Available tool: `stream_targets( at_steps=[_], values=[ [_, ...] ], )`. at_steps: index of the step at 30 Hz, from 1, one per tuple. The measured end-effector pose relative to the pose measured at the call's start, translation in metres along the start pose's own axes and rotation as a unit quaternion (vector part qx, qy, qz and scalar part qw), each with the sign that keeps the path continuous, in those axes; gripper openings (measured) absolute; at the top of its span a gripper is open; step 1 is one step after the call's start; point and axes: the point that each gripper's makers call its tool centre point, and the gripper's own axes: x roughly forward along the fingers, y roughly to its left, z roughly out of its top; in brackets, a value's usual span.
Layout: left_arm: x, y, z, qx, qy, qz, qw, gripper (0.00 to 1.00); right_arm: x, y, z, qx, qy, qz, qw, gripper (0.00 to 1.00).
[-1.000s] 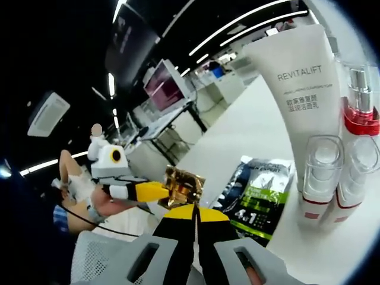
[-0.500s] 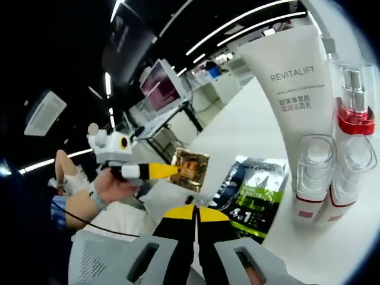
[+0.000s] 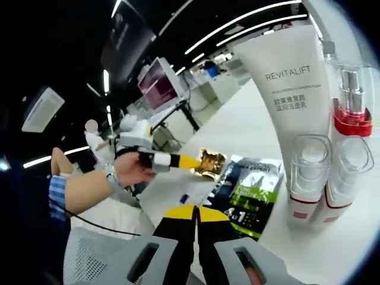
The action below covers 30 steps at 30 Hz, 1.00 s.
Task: Arrange the skincare products in the storage area until every visible bottle or jar stands upright without overlapping.
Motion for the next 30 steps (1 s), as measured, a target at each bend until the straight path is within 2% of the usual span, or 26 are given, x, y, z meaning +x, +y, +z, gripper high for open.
stream_targets(
  at_steps=[2,10,13,16,19,21,23,25,27,28,29,30],
  values=[
    [0.001,0.005,-0.003,0.006,0.009,0.013,0.9999,0.0,0.001,0.0,-0.001,-0.001,0.002,0.001,1.0,0.0],
    [0.004,0.012,0.0,0.024,0.019,0.023,0.9993,0.01,0.001,0.002,-0.003,-0.012,0.006,0.001,0.9999,0.0],
    [0.004,0.022,0.002,0.043,0.021,0.043,0.9979,0.02,0.001,0.001,-0.004,-0.014,0.007,-0.001,0.9999,0.0],
    [0.004,0.024,0.0,0.055,0.03,0.046,0.997,0.03,0.001,0.001,-0.005,-0.018,0.009,-0.001,0.9998,0.0],
    [0.0,0.033,-0.005,0.068,0.046,0.076,0.9937,0.06,0.001,0.001,-0.005,-0.019,0.01,-0.001,0.9998,0.0],
    [-0.002,0.037,-0.002,0.068,0.037,0.089,0.9931,0.07,0.001,0.001,-0.004,-0.021,0.008,-0.001,0.9997,0.0],
    [-0.006,0.038,0.001,0.076,0.022,0.094,0.9924,0.13,0.001,0.001,-0.004,-0.024,0.008,-0.002,0.9997,0.0],
    [-0.008,0.026,0.008,0.099,-0.007,0.07,0.9926,0.18,0.001,0.0,-0.004,-0.025,0.008,-0.003,0.9996,0.0],
    [-0.009,0.012,0.009,0.138,-0.022,0.047,0.9891,0.29,0.001,0.0,-0.003,-0.024,0.007,-0.003,0.9997,0.0],
    [-0.006,0.006,0.004,0.187,-0.016,0.038,0.9814,0.35,0.001,-0.001,-0.003,-0.021,0.007,-0.003,0.9997,0.0],
    [-0.004,0.008,0.003,0.213,-0.011,0.043,0.976,0.42,0.001,-0.001,-0.003,-0.02,0.008,-0.003,0.9998,0.0],
    [-0.003,0.009,-0.001,0.235,-0.002,0.049,0.9709,0.44,0.001,-0.002,-0.003,-0.019,0.008,-0.004,0.9998,0.0]
  ],
)
